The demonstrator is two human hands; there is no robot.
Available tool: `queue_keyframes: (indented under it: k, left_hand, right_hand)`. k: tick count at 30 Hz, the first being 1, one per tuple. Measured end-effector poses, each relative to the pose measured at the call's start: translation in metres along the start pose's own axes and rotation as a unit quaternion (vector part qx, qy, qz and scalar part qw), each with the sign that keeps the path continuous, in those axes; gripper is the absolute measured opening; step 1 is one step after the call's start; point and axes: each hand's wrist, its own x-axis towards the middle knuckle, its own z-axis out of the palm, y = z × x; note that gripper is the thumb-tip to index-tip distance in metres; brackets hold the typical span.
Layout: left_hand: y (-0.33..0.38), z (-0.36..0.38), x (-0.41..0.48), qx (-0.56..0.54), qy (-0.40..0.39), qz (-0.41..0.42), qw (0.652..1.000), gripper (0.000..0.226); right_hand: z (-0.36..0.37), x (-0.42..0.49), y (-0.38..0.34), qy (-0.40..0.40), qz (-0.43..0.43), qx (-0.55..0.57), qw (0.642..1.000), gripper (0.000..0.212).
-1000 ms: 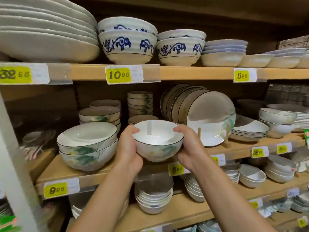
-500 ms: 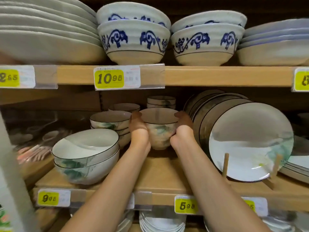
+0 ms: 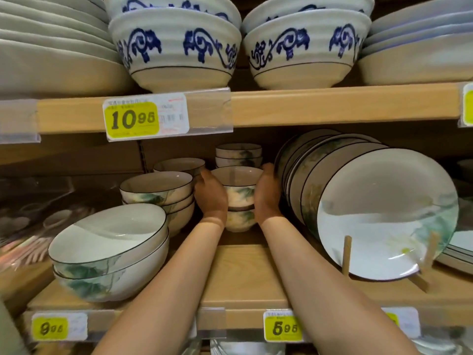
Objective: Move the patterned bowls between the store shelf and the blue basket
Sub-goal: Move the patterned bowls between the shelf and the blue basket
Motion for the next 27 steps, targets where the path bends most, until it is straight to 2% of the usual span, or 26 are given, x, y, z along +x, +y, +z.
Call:
queue_keyframes:
  k: [3, 8, 12, 18, 21, 24, 27]
  left_hand:
    - [-0.008, -0.003, 0.008, 0.050, -0.011, 0.010, 0.999, 0.037]
    - [-0.022, -0.005, 0.014, 0.061, -0.001, -0.049, 0.997, 0.046]
    - [-0.029, -0.006, 0.019, 0.063, 0.004, -0.054, 0.997, 0.048]
    - [-0.034, -0.006, 0.022, 0.080, 0.007, -0.044, 0.996, 0.046]
    - [-0.037, -0.008, 0.020, 0.096, 0.007, -0.040, 0.995, 0.038]
    - [-0.037, -0.010, 0.018, 0.008, 0.035, -0.077, 0.996, 0.032]
    - [-0.033, -0.011, 0.014, 0.043, 0.025, -0.052, 0.997, 0.031]
  right_hand:
    - [0.000, 0.005, 0.005, 0.009, -0.011, -0.034, 0.999, 0.032]
    - [0.000, 0.013, 0.017, 0.013, 0.000, -0.086, 0.996, 0.050]
    - [-0.002, 0.014, 0.023, 0.016, 0.015, -0.094, 0.995, 0.051]
    - [-0.003, 0.015, 0.033, 0.028, -0.008, -0.093, 0.995, 0.045]
    - [-0.003, 0.013, 0.037, 0.034, -0.011, -0.091, 0.995, 0.044]
    - [-0.003, 0.010, 0.036, 0.030, -0.001, -0.089, 0.996, 0.046]
    - [-0.005, 0.007, 0.032, 0.009, 0.003, -0.072, 0.997, 0.046]
